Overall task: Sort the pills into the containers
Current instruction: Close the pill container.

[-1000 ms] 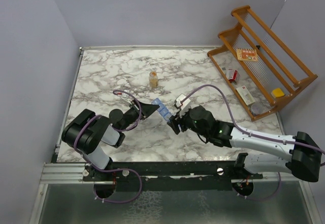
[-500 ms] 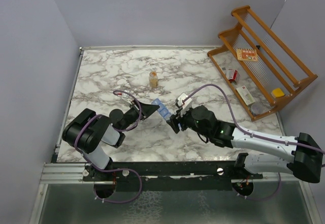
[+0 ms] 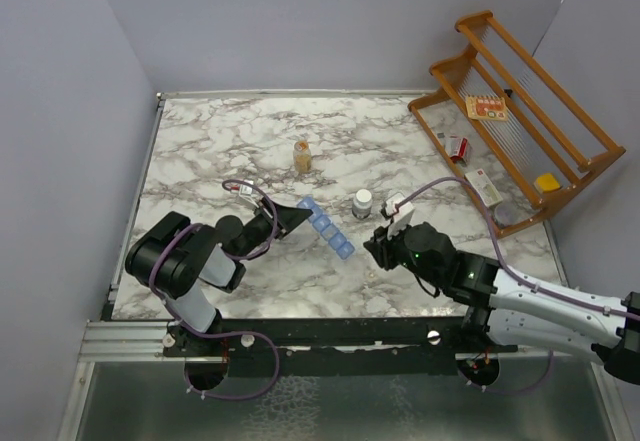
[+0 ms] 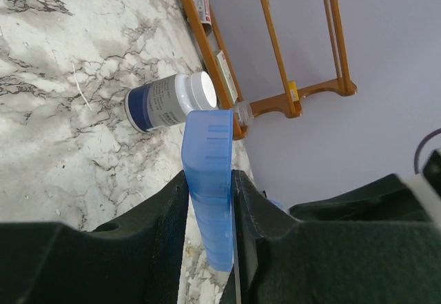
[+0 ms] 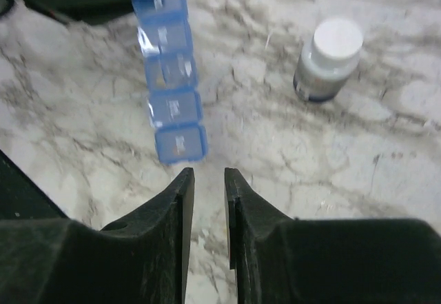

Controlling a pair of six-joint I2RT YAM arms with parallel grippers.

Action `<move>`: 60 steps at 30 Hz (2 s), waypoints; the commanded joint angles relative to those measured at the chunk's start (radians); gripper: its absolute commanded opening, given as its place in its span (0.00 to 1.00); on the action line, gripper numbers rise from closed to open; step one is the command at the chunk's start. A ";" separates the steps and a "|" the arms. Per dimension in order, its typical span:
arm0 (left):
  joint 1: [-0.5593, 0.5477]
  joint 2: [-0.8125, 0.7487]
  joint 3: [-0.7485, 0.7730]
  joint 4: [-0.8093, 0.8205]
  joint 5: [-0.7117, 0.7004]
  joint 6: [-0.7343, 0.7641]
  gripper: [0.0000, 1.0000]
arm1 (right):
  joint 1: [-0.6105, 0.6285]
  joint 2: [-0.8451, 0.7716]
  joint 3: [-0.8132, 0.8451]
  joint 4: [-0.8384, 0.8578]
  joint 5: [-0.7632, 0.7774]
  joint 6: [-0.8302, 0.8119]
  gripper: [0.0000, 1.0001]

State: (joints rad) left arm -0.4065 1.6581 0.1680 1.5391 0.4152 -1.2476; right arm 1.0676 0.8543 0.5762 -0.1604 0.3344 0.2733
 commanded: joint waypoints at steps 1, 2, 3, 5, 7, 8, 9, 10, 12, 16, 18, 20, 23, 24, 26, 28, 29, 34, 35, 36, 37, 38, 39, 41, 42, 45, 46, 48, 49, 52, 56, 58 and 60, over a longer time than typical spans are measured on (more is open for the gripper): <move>0.008 0.009 0.015 0.223 0.004 -0.050 0.11 | 0.008 -0.014 -0.061 -0.138 -0.065 0.155 0.25; 0.010 0.006 0.015 0.224 0.003 -0.062 0.10 | 0.008 -0.010 -0.068 -0.141 -0.052 0.180 0.25; 0.011 0.002 0.015 0.223 0.004 -0.075 0.10 | 0.008 0.000 -0.072 -0.149 -0.041 0.211 0.23; 0.013 -0.014 0.012 0.223 0.001 -0.091 0.10 | 0.019 0.033 -0.064 -0.171 -0.030 0.260 0.21; 0.016 -0.034 0.005 0.223 -0.006 -0.095 0.10 | 0.041 0.051 -0.076 -0.167 -0.006 0.308 0.21; 0.019 -0.043 -0.001 0.223 -0.007 -0.101 0.10 | 0.050 0.057 -0.085 -0.159 0.004 0.328 0.21; 0.022 -0.050 -0.005 0.223 -0.006 -0.109 0.10 | 0.057 0.065 -0.097 -0.145 0.006 0.340 0.21; 0.025 -0.056 -0.012 0.223 -0.007 -0.113 0.10 | 0.060 0.071 -0.108 -0.132 0.003 0.351 0.21; 0.027 -0.067 -0.022 0.221 -0.008 -0.115 0.10 | 0.070 0.096 -0.128 -0.104 0.003 0.375 0.20; 0.034 -0.079 -0.050 0.218 -0.032 -0.117 0.10 | 0.099 0.158 -0.153 -0.056 0.020 0.411 0.20; 0.038 -0.083 -0.061 0.216 -0.046 -0.118 0.10 | 0.117 0.180 -0.155 -0.043 0.034 0.422 0.20; 0.038 -0.086 -0.064 0.213 -0.050 -0.121 0.10 | 0.122 0.200 -0.154 -0.039 0.032 0.425 0.20; 0.039 -0.089 -0.062 0.211 -0.053 -0.133 0.10 | 0.123 0.222 -0.159 -0.035 0.039 0.436 0.21; 0.040 -0.091 -0.061 0.213 -0.054 -0.136 0.10 | 0.123 0.224 -0.164 -0.032 0.044 0.437 0.21; 0.039 -0.096 -0.060 0.208 -0.051 -0.133 0.10 | 0.123 0.221 -0.173 -0.031 0.068 0.443 0.21; 0.039 -0.103 -0.060 0.196 -0.046 -0.122 0.10 | 0.123 0.211 -0.171 -0.042 0.102 0.450 0.22; 0.039 -0.105 -0.063 0.191 -0.047 -0.119 0.10 | 0.123 0.204 -0.169 -0.052 0.123 0.459 0.23; 0.039 -0.110 -0.062 0.189 -0.041 -0.112 0.10 | 0.123 0.203 -0.164 -0.074 0.198 0.486 0.28; 0.039 -0.111 -0.059 0.186 -0.039 -0.111 0.10 | 0.123 0.214 -0.162 -0.071 0.200 0.487 0.28; 0.039 -0.111 -0.055 0.181 -0.037 -0.108 0.10 | 0.123 0.228 -0.157 -0.071 0.206 0.491 0.28; 0.040 -0.111 -0.054 0.178 -0.034 -0.107 0.11 | 0.123 0.245 -0.151 -0.077 0.213 0.503 0.28; 0.040 -0.111 -0.052 0.178 -0.034 -0.107 0.11 | 0.123 0.258 -0.146 -0.076 0.218 0.506 0.29; 0.039 -0.109 -0.050 0.177 -0.032 -0.107 0.11 | 0.123 0.272 -0.143 -0.077 0.223 0.512 0.29; 0.039 -0.108 -0.050 0.179 -0.030 -0.107 0.10 | 0.123 0.293 -0.139 -0.074 0.231 0.524 0.29; 0.039 -0.109 -0.051 0.179 -0.028 -0.107 0.11 | 0.123 0.301 -0.139 -0.072 0.233 0.528 0.29; 0.039 -0.109 -0.052 0.176 -0.026 -0.102 0.10 | 0.123 0.320 -0.139 -0.060 0.235 0.530 0.29; 0.039 -0.109 -0.053 0.176 -0.028 -0.101 0.10 | 0.123 0.324 -0.139 -0.057 0.235 0.532 0.29; 0.040 -0.109 -0.052 0.172 -0.027 -0.098 0.10 | 0.123 0.327 -0.138 -0.051 0.232 0.528 0.29; 0.039 -0.109 -0.052 0.173 -0.028 -0.097 0.10 | 0.123 0.326 -0.138 -0.045 0.230 0.527 0.29; 0.039 -0.105 -0.046 0.173 -0.025 -0.092 0.11 | 0.123 0.317 -0.139 -0.031 0.226 0.520 0.29; 0.039 -0.102 -0.043 0.168 -0.023 -0.089 0.11 | 0.123 0.314 -0.136 0.007 0.209 0.495 0.31; 0.040 -0.100 -0.041 0.168 -0.023 -0.088 0.11 | 0.123 0.321 -0.134 0.024 0.201 0.480 0.33; 0.039 -0.098 -0.041 0.173 -0.021 -0.090 0.10 | 0.123 0.336 -0.128 0.026 0.202 0.479 0.34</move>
State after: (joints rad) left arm -0.3729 1.5703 0.1165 1.5394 0.3920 -1.3506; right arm 1.1847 1.1778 0.4160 -0.1944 0.5190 0.7681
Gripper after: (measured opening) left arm 0.300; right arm 0.327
